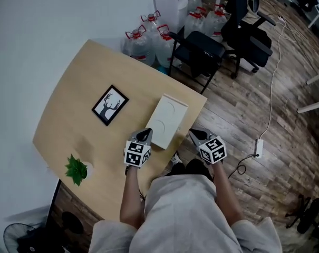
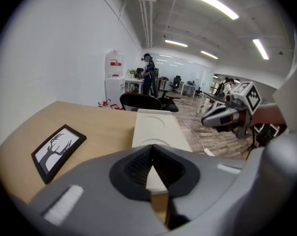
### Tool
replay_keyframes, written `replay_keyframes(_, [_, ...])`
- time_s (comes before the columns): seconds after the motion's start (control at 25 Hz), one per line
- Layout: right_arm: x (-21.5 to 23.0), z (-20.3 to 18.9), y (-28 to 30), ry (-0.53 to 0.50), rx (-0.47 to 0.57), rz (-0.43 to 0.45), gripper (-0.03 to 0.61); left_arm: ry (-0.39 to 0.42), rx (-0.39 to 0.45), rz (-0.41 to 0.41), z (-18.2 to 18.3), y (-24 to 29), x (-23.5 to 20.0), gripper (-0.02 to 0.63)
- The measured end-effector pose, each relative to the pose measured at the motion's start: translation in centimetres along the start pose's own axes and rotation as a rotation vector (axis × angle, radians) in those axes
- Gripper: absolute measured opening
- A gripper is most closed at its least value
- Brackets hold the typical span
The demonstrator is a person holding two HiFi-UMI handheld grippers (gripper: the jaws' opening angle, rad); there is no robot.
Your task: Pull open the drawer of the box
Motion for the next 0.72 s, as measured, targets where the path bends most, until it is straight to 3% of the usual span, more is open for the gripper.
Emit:
replay_keyframes(0.24, [0.1, -2.0, 0.8, -0.031, -0.071, 0.022, 0.003, 0.072, -0.114, -0.081, -1.6, 1.6, -0.5, 0.054])
replay_keyframes(0.56, [0.3, -2.8, 1.9, -0.069, -0.111, 0.038, 0.002, 0.144, -0.185, -0.128, -1.4, 2.6, 0.1, 0.054])
replay_keyframes(0.72, [0.2, -3.3, 3.0, -0.087, -0.131, 0.067, 0.003, 0.122, -0.207, -0.144, -1.6, 2.5, 0.2, 0.054])
Point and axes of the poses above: the fingertips, and each gripper's own axes: y forward along the fingers, x to its right, z out of its top, the point moved 5 cm from there along -y, backward along the fingers, and after that the axes turned 10 degrees about x, right-handed, at the moved point
